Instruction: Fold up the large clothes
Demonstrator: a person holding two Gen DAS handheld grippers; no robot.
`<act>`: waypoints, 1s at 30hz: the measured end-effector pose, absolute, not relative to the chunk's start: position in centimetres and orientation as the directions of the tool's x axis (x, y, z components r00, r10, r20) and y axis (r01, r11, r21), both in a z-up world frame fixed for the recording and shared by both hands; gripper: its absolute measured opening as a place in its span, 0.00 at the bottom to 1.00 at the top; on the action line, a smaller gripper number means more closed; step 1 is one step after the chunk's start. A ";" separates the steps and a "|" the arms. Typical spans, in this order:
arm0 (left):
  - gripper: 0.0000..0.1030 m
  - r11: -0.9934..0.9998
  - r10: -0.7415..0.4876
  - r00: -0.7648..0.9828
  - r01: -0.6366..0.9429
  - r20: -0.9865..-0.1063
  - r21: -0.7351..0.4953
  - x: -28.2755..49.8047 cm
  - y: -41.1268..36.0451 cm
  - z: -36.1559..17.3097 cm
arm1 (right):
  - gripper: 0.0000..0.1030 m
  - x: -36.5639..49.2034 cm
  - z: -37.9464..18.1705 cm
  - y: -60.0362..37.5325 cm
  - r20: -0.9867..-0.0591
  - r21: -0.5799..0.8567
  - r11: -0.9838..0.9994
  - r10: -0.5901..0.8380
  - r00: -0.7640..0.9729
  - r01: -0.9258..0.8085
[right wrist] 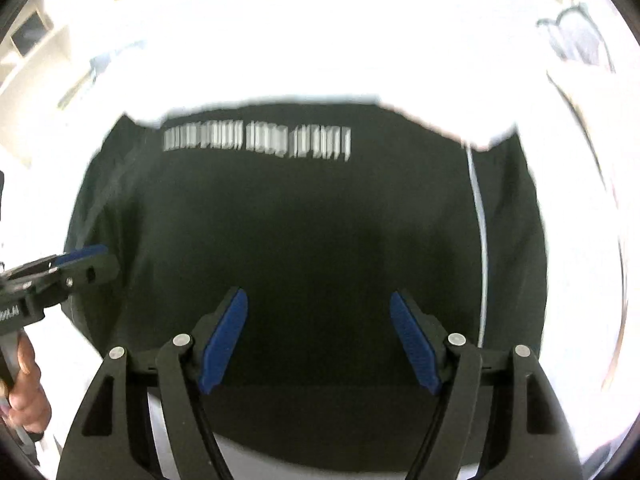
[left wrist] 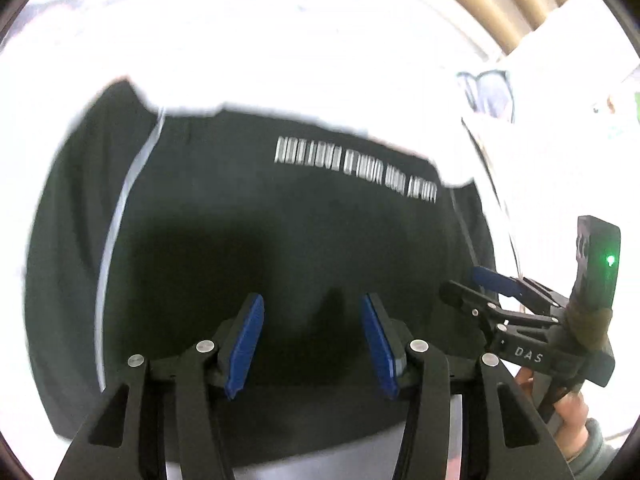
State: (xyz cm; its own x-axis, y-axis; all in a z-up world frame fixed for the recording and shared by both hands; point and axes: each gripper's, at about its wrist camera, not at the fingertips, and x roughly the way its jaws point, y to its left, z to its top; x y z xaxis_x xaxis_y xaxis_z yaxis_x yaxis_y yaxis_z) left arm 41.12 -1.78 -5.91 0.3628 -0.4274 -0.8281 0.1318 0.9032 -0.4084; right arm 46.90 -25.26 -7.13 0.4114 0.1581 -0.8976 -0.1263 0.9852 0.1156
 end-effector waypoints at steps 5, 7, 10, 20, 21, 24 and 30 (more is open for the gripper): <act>0.50 0.930 -0.358 0.362 0.051 -0.861 -0.365 47.6 -2.3 -8.1 | 0.75 52.4 -10.6 -25.1 -0.913 0.134 0.986 0.161 0.375 -0.096; 0.50 0.925 -0.355 0.375 0.005 -0.856 -0.381 49.2 -1.7 -9.9 | 0.75 53.8 -12.8 -25.3 -0.922 0.144 0.987 0.161 0.351 -0.073; 0.50 0.940 -0.319 0.353 0.001 -0.879 -0.341 50.7 -3.5 -12.8 | 0.78 54.4 -14.6 -25.6 -0.927 0.152 0.987 0.163 0.338 -0.060; 0.51 0.952 -0.306 0.370 0.099 -0.877 -0.291 50.7 -5.6 -13.4 | 0.94 53.6 -15.4 -25.8 -0.924 0.106 0.993 0.121 0.364 -0.060; 0.51 0.948 -0.320 0.360 0.116 -0.877 -0.298 50.3 -5.4 -13.0 | 0.95 53.6 -15.5 -25.4 -0.928 0.093 0.994 0.106 0.357 -0.055; 0.51 0.943 -0.332 0.338 0.143 -0.881 -0.300 47.9 -4.2 -11.4 | 0.96 52.8 -14.8 -25.3 -0.941 0.075 0.996 0.085 0.327 -0.045; 0.51 0.942 -0.336 0.376 0.120 -0.864 -0.314 41.9 -1.3 -7.3 | 0.96 48.2 -11.1 -25.5 -0.942 0.101 0.994 0.110 0.318 -0.045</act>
State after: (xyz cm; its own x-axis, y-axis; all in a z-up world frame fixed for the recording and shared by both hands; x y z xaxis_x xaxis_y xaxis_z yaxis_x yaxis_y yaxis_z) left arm 41.88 -1.29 -7.33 0.3762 -0.3358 -0.8635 0.1204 0.9418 -0.3138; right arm 48.16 -25.47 -11.10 0.3179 0.1097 -0.9418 -0.0446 0.9939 0.1007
